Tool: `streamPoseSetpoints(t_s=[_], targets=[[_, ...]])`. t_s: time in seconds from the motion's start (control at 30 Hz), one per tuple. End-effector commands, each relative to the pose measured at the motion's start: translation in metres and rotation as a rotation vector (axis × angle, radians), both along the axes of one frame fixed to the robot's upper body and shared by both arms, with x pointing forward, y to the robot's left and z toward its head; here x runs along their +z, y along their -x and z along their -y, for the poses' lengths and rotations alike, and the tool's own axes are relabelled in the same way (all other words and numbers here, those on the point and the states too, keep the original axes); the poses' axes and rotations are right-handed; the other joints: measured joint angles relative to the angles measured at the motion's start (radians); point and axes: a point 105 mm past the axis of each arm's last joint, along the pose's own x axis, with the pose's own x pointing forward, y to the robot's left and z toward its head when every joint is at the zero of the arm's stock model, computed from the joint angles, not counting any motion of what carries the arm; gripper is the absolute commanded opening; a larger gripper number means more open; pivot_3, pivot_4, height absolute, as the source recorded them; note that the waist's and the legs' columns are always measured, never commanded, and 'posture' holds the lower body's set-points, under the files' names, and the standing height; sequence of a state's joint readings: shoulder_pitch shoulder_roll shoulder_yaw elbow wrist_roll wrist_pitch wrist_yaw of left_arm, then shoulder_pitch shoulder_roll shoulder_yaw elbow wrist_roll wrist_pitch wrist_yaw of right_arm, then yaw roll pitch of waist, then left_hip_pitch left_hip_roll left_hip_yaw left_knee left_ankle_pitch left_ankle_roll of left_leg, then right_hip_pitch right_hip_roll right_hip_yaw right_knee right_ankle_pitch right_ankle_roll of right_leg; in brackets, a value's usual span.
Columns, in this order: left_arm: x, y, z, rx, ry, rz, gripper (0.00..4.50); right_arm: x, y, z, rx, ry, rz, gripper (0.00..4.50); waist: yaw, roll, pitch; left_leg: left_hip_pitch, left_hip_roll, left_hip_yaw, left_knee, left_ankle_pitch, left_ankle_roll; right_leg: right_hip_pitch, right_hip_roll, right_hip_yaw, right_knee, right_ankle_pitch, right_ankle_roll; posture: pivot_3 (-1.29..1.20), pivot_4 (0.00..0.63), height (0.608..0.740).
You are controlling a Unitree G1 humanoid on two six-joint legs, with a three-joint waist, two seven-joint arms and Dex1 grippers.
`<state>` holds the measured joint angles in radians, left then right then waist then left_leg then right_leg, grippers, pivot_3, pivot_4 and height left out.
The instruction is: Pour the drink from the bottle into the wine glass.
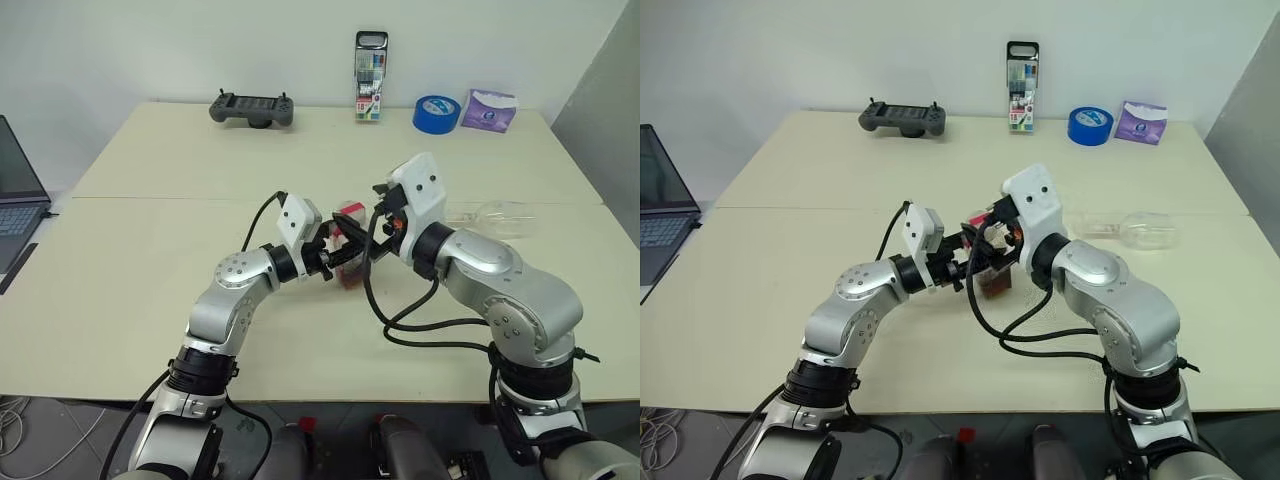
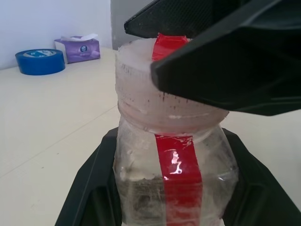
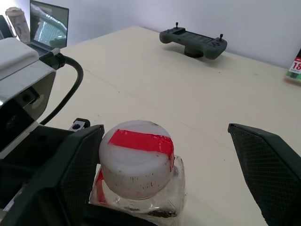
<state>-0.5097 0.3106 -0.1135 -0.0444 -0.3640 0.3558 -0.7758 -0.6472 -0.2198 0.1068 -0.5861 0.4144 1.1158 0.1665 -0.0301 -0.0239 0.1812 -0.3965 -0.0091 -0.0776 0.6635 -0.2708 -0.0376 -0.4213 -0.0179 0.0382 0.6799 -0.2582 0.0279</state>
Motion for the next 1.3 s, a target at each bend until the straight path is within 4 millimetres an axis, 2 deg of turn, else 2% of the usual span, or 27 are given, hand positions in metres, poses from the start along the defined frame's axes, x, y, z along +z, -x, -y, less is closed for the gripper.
streamPoseSetpoints(t_s=[0.03, 0.1, 0.23, 0.3, 0.4, 0.53, 0.63, 0.7, 0.8, 0.93, 1.1, 1.3], targets=[[0.014, 0.007, 0.002, -0.021, 0.018, 0.069, 2.07, 0.014, 0.0, 0.005, -0.03, -0.058, 0.037, 4.13, -0.001, 0.0, 0.0, 0.0, 0.0, 0.0, 0.0, 0.0, 0.0, 0.0, 0.0, 0.0, 0.0, 0.0, 0.0, 0.0, 0.15, 0.74], [0.013, 0.007, 0.002, -0.023, 0.013, 0.062, 2.07, 0.015, 0.0, 0.003, -0.026, -0.052, 0.036, 3.63, -0.001, 0.0, 0.0, 0.0, 0.0, 0.0, 0.0, 0.0, 0.0, 0.0, 0.0, 0.0, 0.0, 0.0, 0.0, 0.0, 0.15, 0.74], [0.011, 0.008, 0.001, -0.022, 0.007, 0.056, 2.05, 0.014, -0.002, 0.002, -0.022, -0.031, 0.021, 2.27, -0.002, 0.0, 0.0, 0.0, 0.0, 0.0, 0.0, 0.0, 0.0, 0.0, 0.0, -0.001, 0.0, 0.0, 0.0, 0.0, 0.15, 0.74], [0.011, 0.008, 0.001, -0.022, 0.006, 0.054, 2.05, 0.011, -0.003, 0.003, -0.021, -0.011, 0.008, 1.79, -0.002, 0.0, 0.0, 0.0, 0.0, 0.0, 0.0, 0.0, 0.0, 0.0, 0.0, -0.001, 0.0, 0.0, 0.0, 0.0, 0.15, 0.74], [0.01, 0.008, 0.0, -0.017, 0.003, 0.053, 2.05, 0.008, -0.004, 0.005, -0.007, 0.023, -0.002, 1.79, -0.002, 0.0, 0.0, 0.0, 0.0, 0.0, 0.0, 0.0, 0.0, 0.0, 0.0, -0.001, 0.0, 0.0, 0.0, 0.0, 0.15, 0.74], [0.011, 0.007, -0.002, -0.01, 0.001, 0.055, 2.05, 0.015, -0.006, 0.006, 0.068, 0.049, 0.031, 1.79, -0.002, 0.0, 0.0, 0.0, 0.0, 0.0, 0.0, 0.0, 0.0, 0.0, 0.0, -0.001, 0.0, 0.0, 0.0, 0.0, 0.15, 0.74], [0.012, 0.007, -0.002, -0.01, 0.006, 0.048, 2.05, 0.021, 0.024, -0.003, 0.461, 0.033, 0.021, 1.79, -0.001, 0.0, 0.0, 0.0, -0.001, 0.001, 0.0, 0.0, 0.0, 0.0, 0.001, -0.002, 0.0, 0.0, 0.0, 0.0, 0.15, 0.74], [0.012, 0.006, -0.002, -0.011, 0.01, 0.043, 2.05, 0.017, 0.035, 0.001, 0.614, 0.064, -0.003, 1.79, 0.001, 0.0, 0.0, 0.0, -0.002, 0.001, 0.0, 0.0, 0.001, 0.001, 0.002, -0.003, -0.001, 0.0, 0.0, 0.0, 0.15, 0.74], [0.015, 0.009, -0.005, 0.001, 0.016, 0.038, 2.01, 0.023, 0.007, 0.023, 0.631, 0.14, 0.044, 1.79, -0.003, 0.0, 0.0, 0.001, -0.003, 0.003, 0.001, 0.0, 0.001, 0.002, 0.003, -0.001, -0.001, 0.0, 0.0, 0.0, 0.15, 0.74], [0.016, 0.011, -0.009, 0.009, 0.01, 0.035, 2.0, 0.023, 0.006, 0.028, 0.71, 0.187, 0.066, 1.79, -0.005, 0.0, 0.0, 0.003, 0.0, 0.004, -0.001, 0.0, 0.001, 0.002, 0.004, 0.0, -0.001, 0.0, 0.0, 0.0, 0.15, 0.74], [0.014, 0.009, -0.013, 0.02, -0.005, 0.038, 2.0, 0.029, 0.006, 0.03, 0.7, 0.177, 0.071, 1.79, -0.001, 0.0, 0.0, 0.002, 0.002, 0.001, -0.001, 0.0, 0.001, 0.001, 0.003, -0.001, 0.0, 0.0, 0.0, 0.0, 0.15, 0.74], [0.013, 0.008, -0.009, 0.01, -0.005, 0.033, 1.96, 0.045, 0.007, 0.029, 0.621, 0.178, 0.143, 3.8, 0.001, 0.0, 0.0, 0.002, 0.001, 0.001, 0.0, 0.0, 0.001, 0.001, 0.001, -0.001, 0.0, 0.0, 0.0, 0.0, 0.15, 0.74]])
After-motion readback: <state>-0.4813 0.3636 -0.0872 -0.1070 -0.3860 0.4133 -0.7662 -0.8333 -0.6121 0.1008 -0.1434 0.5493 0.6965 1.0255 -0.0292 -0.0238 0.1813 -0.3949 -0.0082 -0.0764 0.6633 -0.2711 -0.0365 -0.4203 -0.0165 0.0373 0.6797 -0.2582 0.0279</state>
